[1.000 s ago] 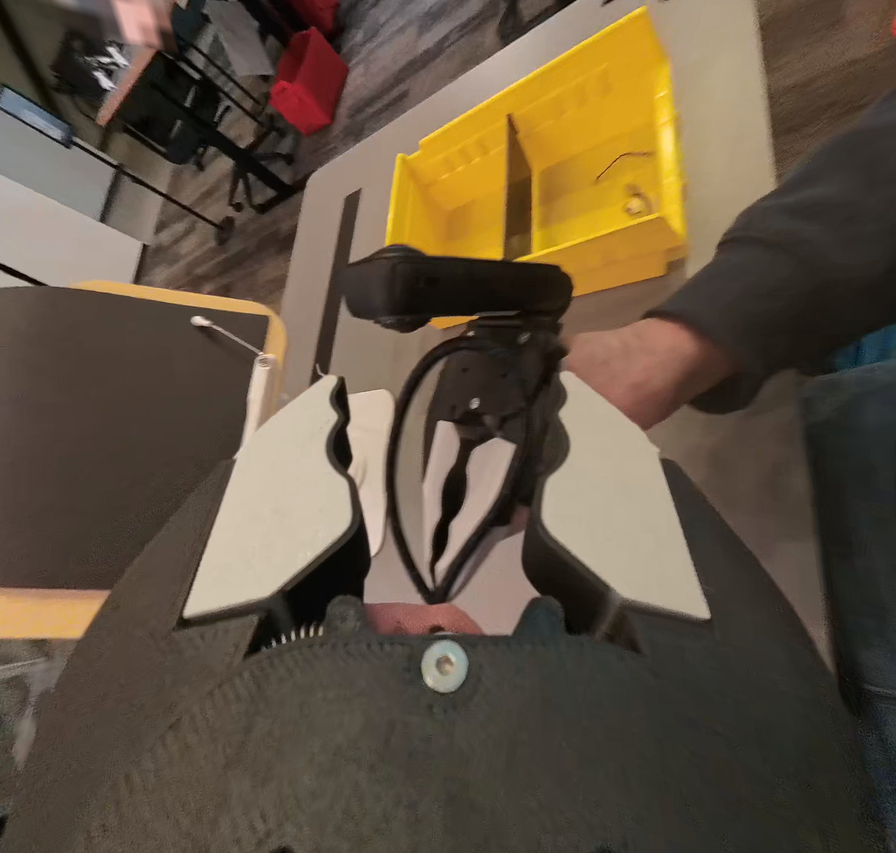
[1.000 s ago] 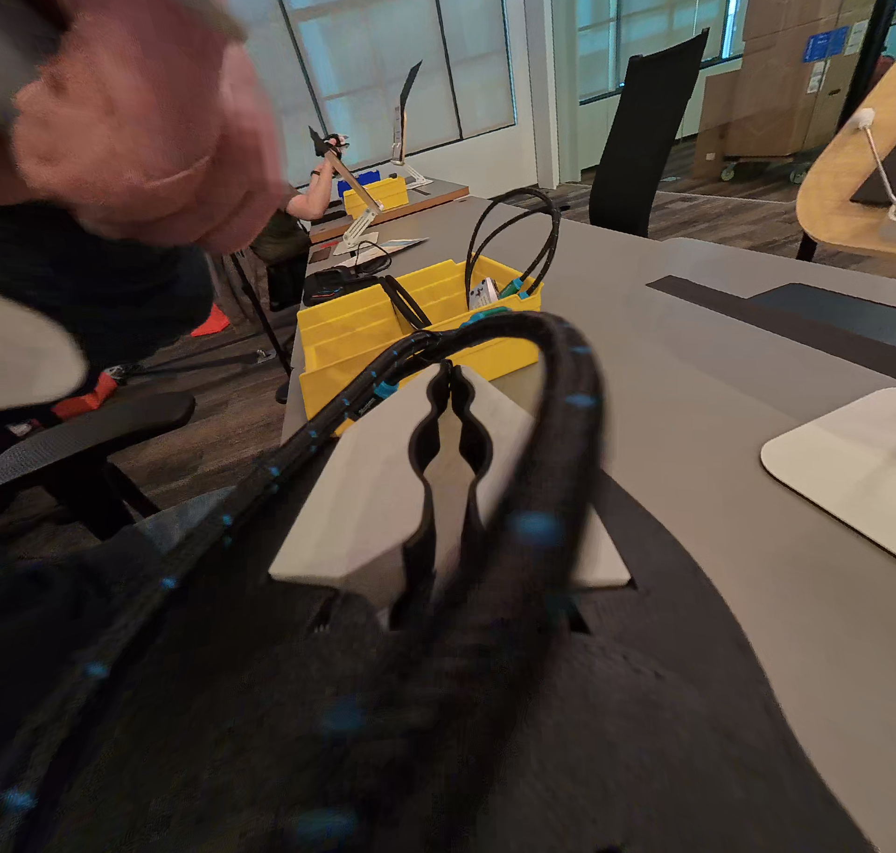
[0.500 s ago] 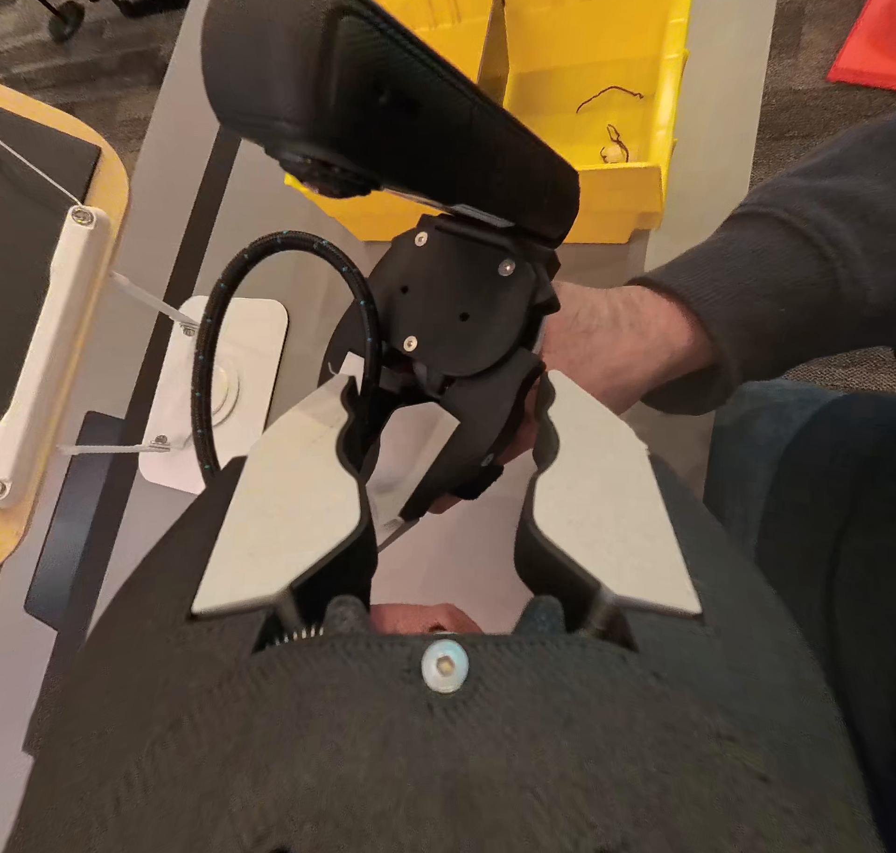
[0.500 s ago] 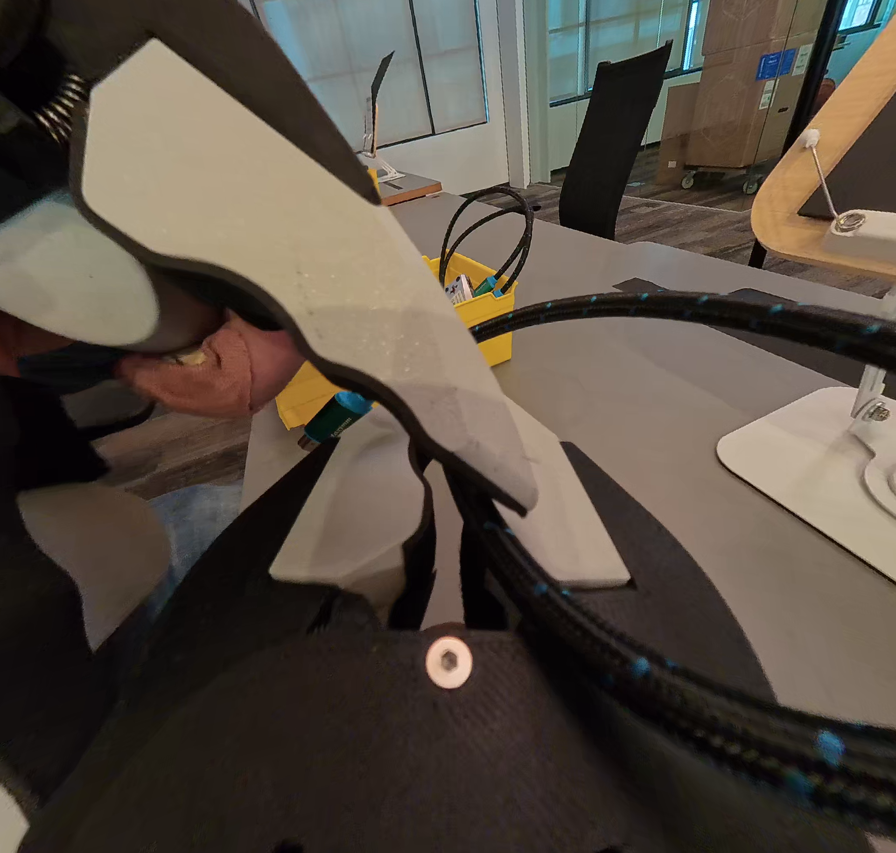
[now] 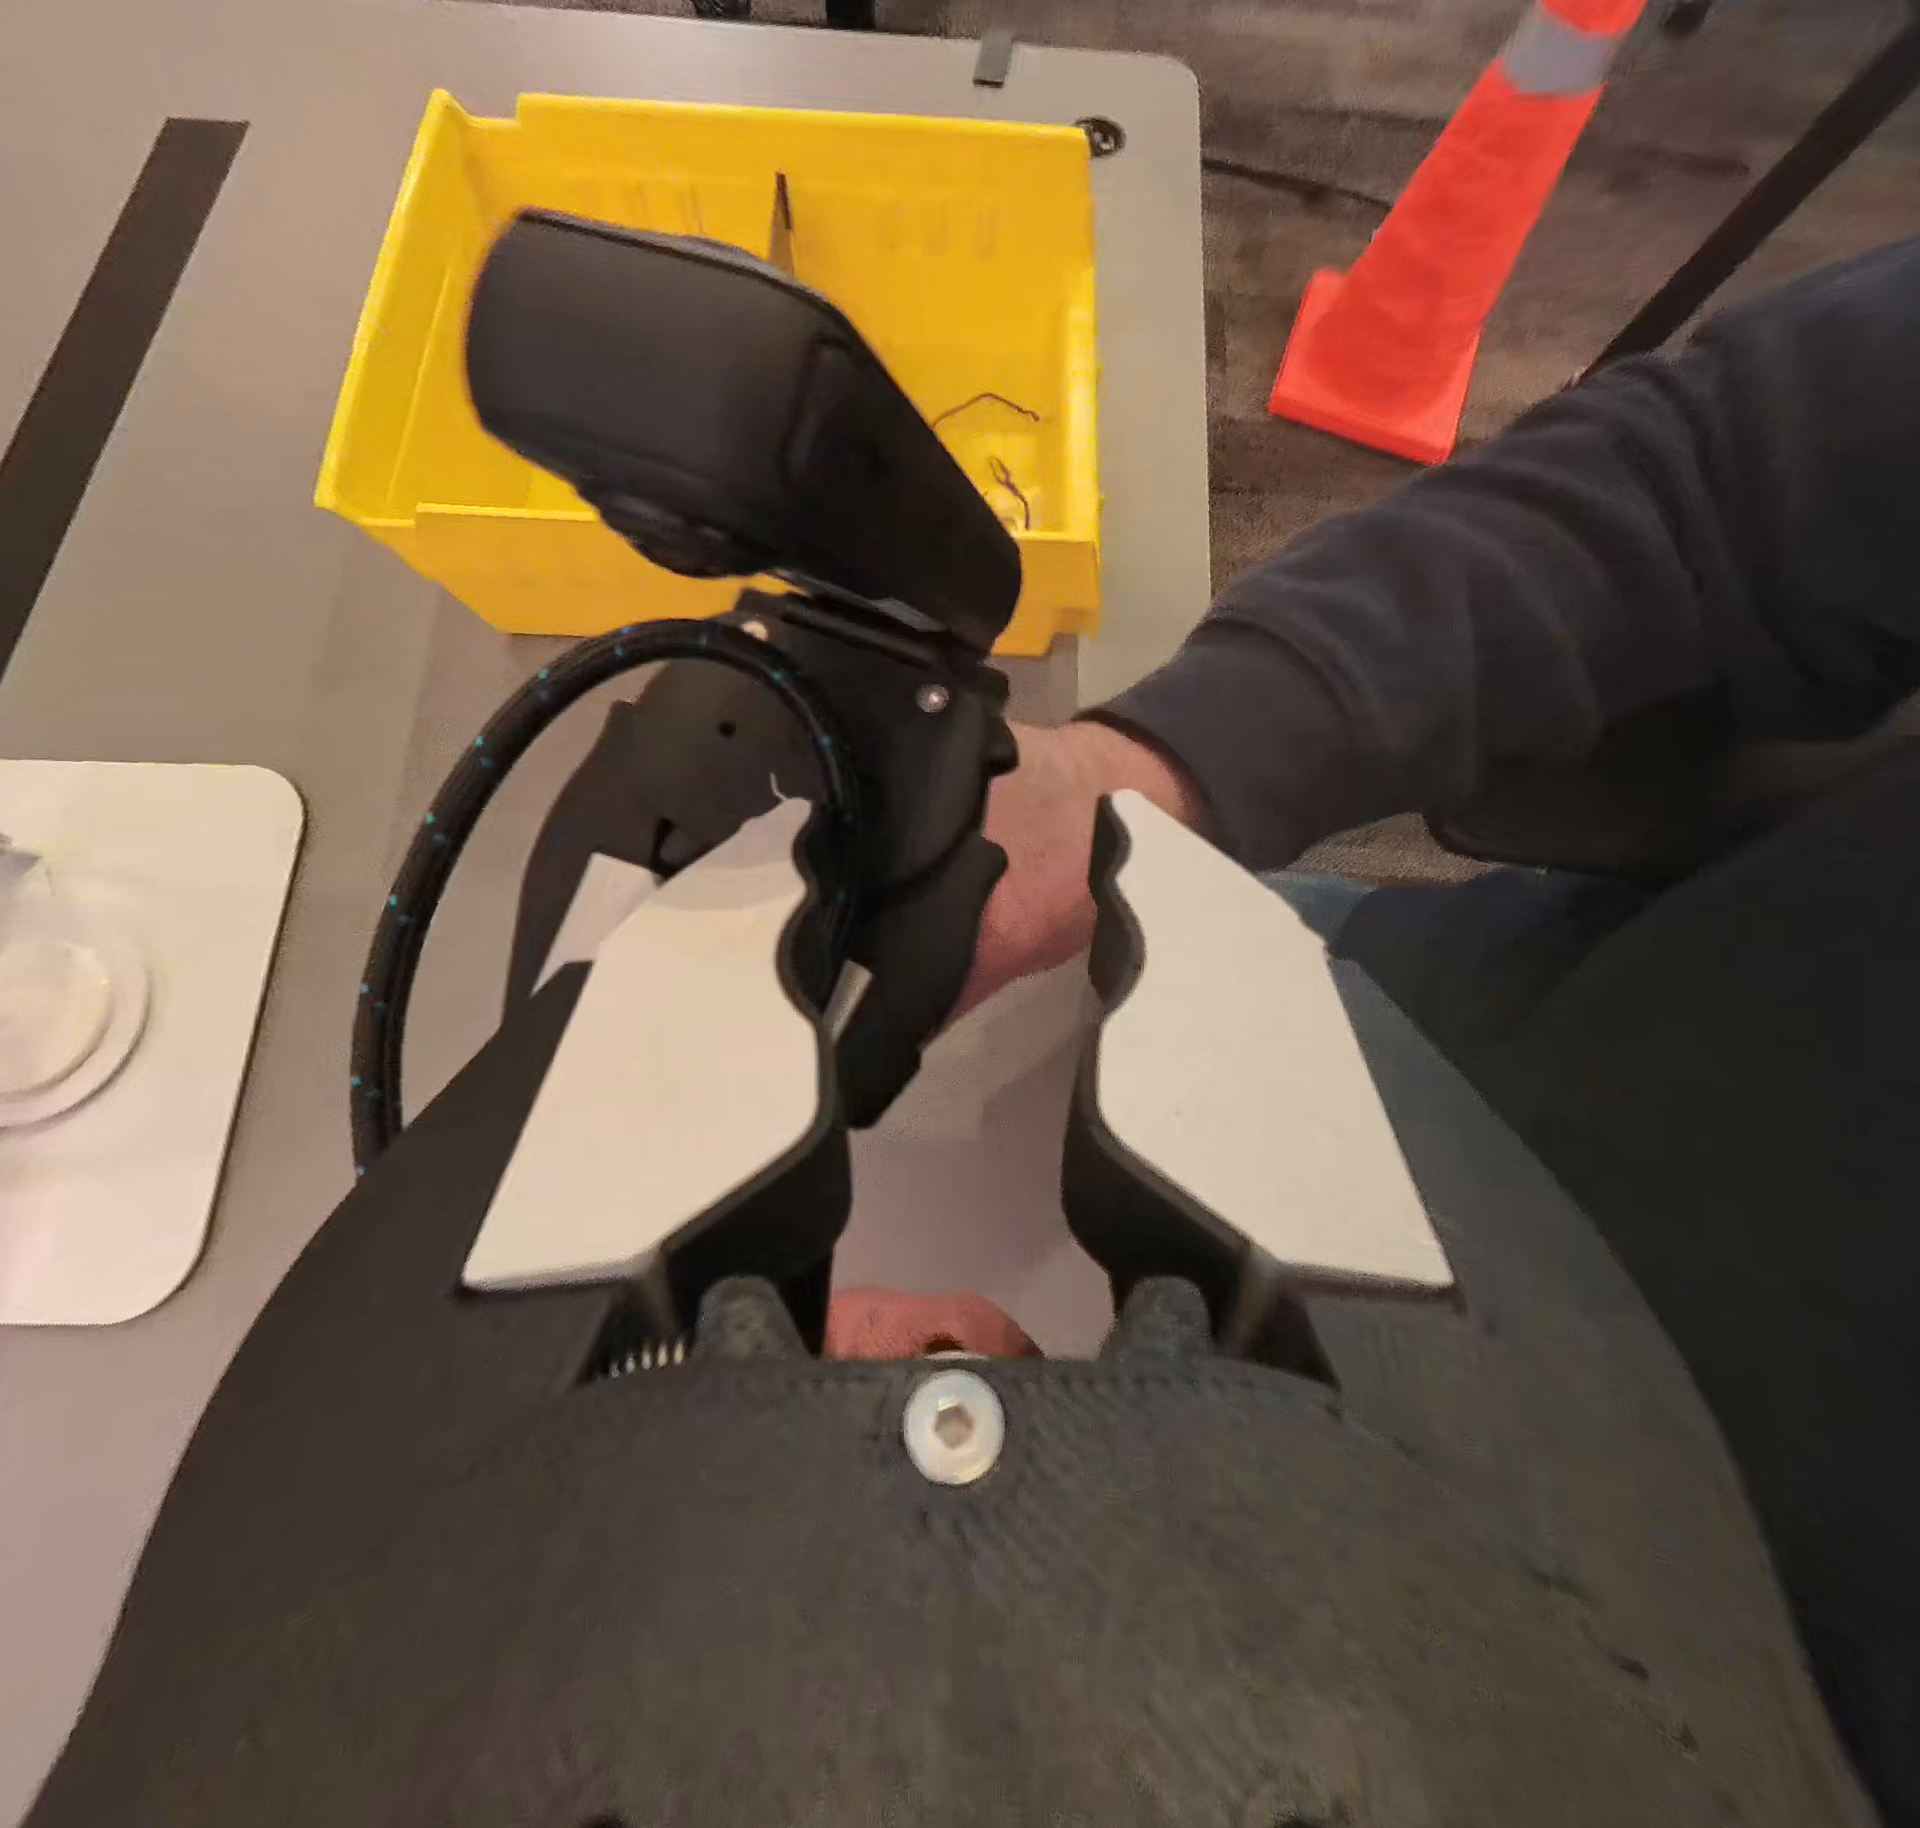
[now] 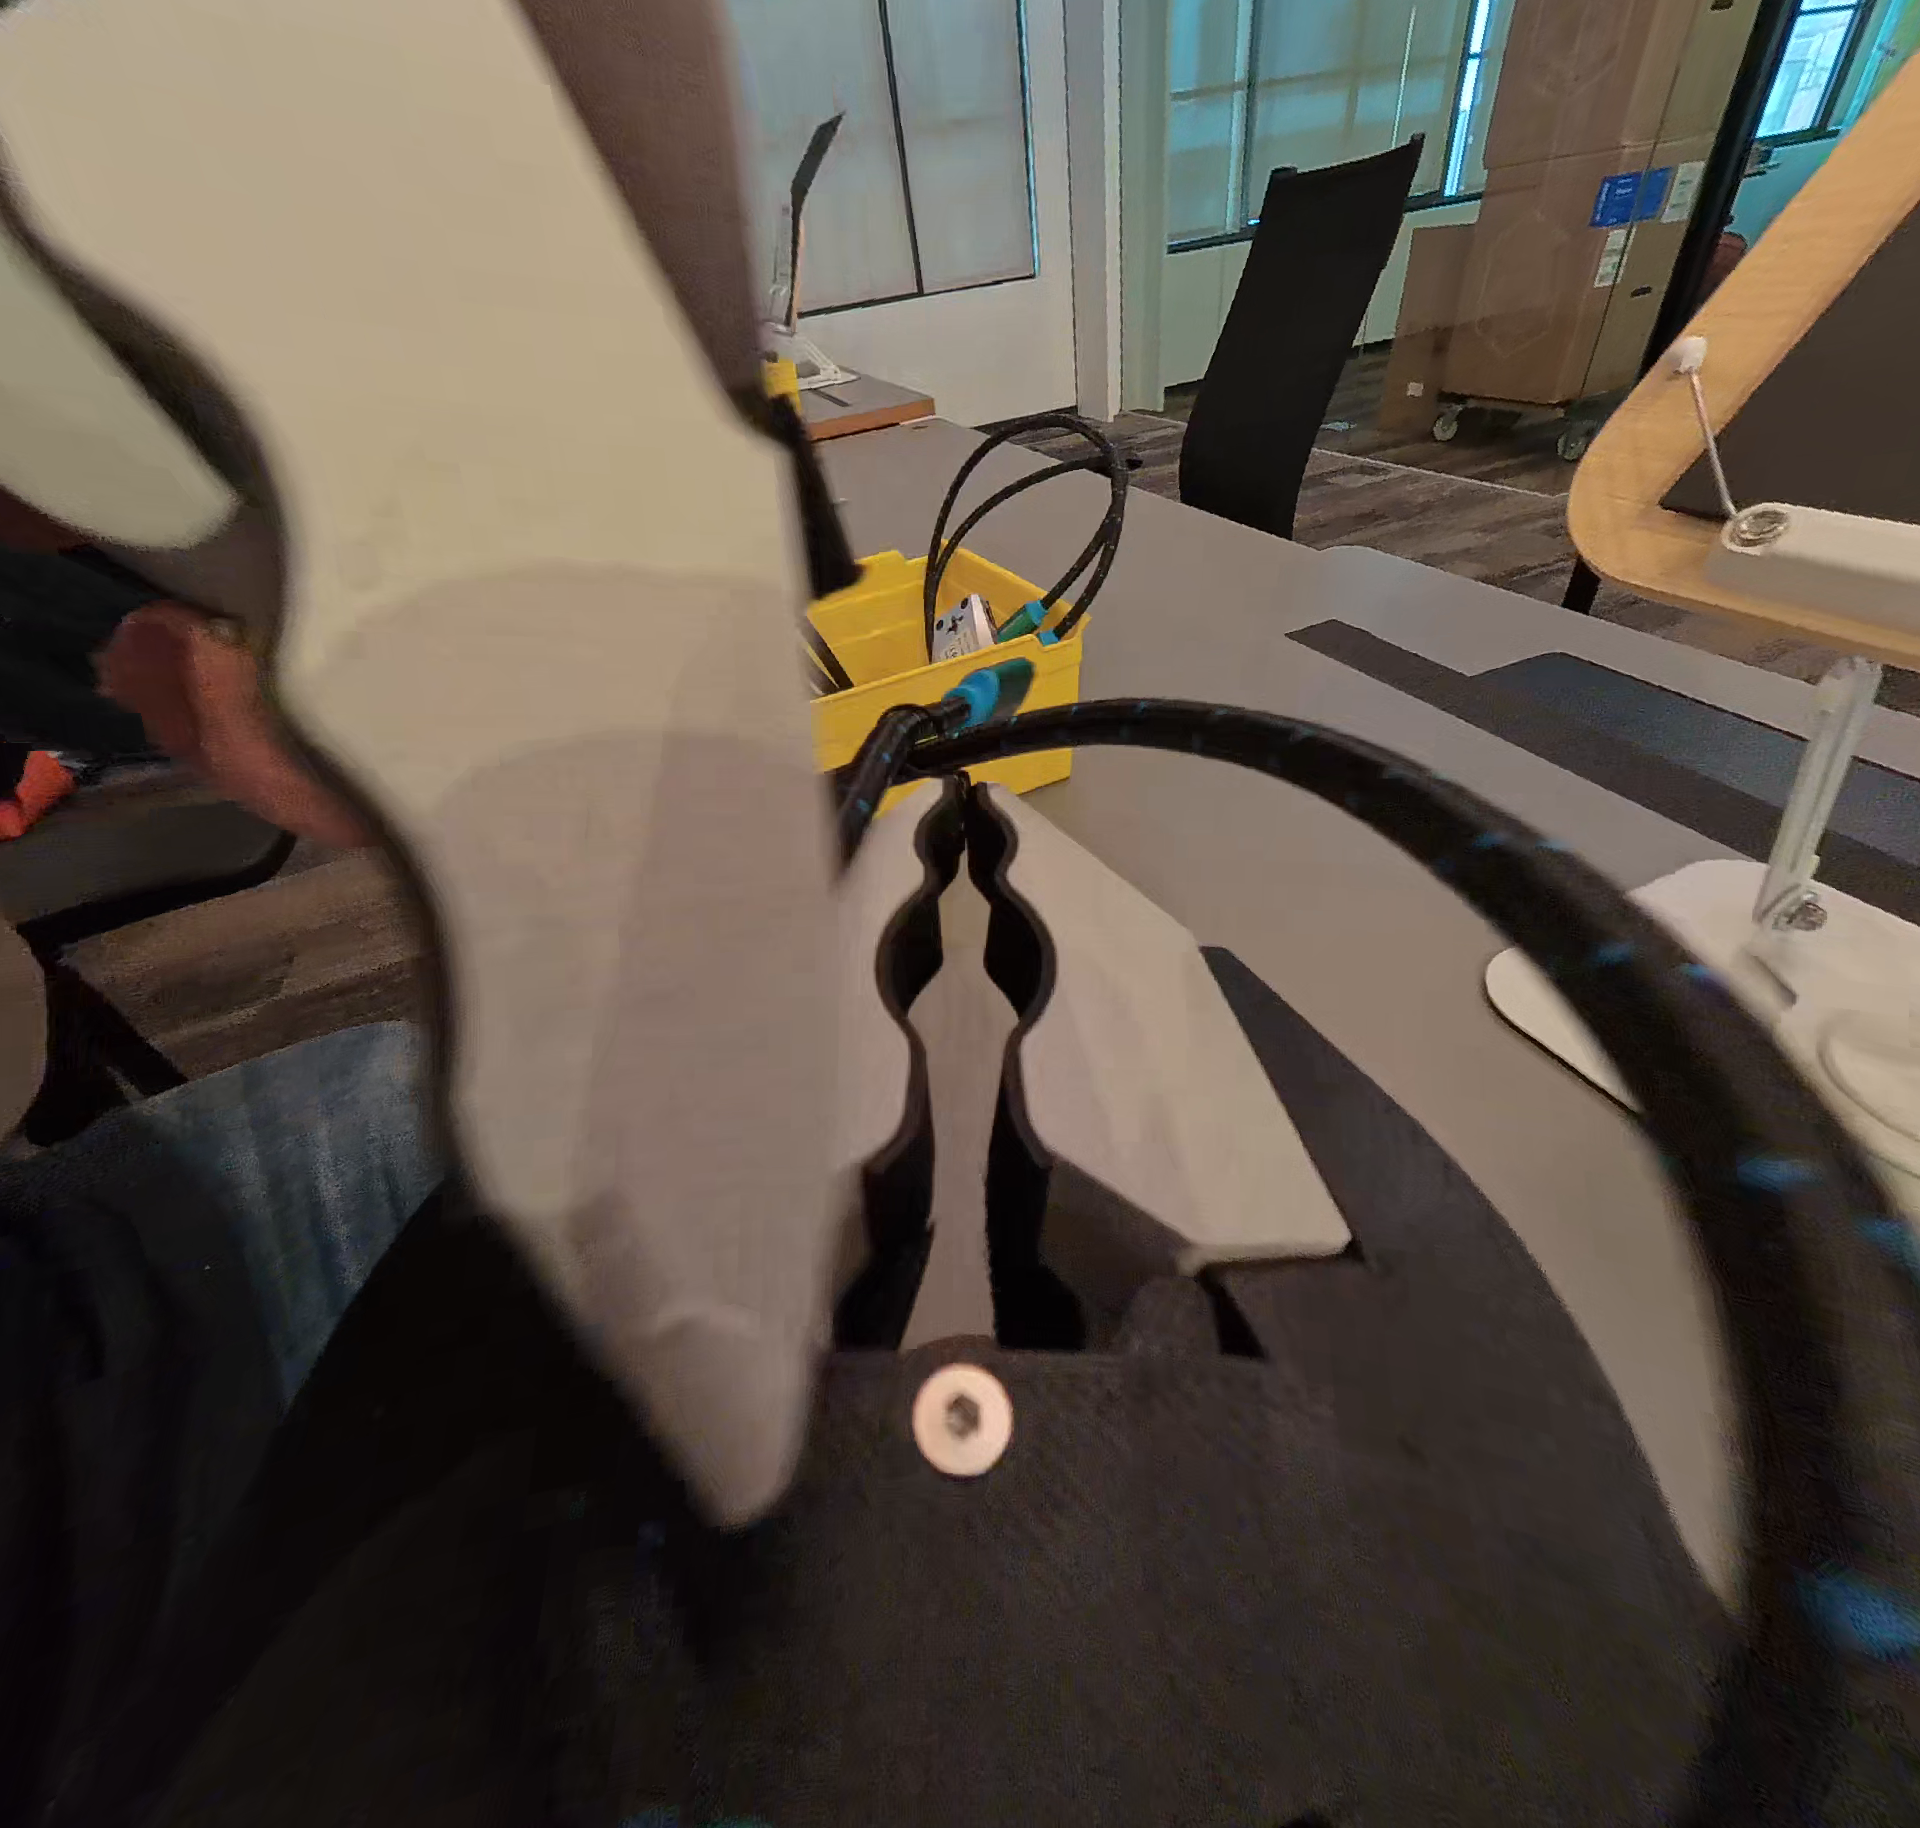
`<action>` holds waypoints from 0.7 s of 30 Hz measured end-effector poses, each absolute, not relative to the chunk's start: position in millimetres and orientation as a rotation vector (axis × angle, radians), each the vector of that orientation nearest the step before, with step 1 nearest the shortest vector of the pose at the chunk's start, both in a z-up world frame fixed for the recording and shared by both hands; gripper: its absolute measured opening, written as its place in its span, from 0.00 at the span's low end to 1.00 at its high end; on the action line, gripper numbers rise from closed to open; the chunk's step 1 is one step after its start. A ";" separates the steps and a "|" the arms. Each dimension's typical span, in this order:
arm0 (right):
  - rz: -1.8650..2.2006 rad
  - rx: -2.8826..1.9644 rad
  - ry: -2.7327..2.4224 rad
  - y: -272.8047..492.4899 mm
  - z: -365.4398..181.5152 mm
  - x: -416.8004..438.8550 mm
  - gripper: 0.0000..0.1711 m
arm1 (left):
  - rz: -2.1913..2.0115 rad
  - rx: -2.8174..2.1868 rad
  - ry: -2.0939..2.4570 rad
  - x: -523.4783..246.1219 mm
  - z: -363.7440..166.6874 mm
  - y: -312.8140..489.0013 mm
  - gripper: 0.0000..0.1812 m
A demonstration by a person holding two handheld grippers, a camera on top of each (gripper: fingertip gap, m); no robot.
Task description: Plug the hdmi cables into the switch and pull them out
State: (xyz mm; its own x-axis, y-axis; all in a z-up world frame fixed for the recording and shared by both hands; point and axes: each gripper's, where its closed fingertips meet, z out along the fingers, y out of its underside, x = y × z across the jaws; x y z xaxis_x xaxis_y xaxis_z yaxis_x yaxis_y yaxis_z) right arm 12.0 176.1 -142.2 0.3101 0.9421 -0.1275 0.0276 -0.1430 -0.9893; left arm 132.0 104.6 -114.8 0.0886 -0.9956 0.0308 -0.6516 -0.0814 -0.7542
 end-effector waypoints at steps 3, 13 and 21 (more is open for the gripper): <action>1.060 -1.476 -0.930 175.9 -142.2 13.3 0.00 | -0.758 -1.718 1.684 129.8 -117.7 92.1 0.23; 1.146 -1.407 -0.843 177.7 -118.2 32.6 0.00 | -0.547 -1.723 2.042 71.8 -169.9 49.2 0.18; 1.243 -1.306 -0.796 169.6 -90.7 50.1 0.00 | -0.334 -1.911 1.937 12.7 -198.4 88.7 0.26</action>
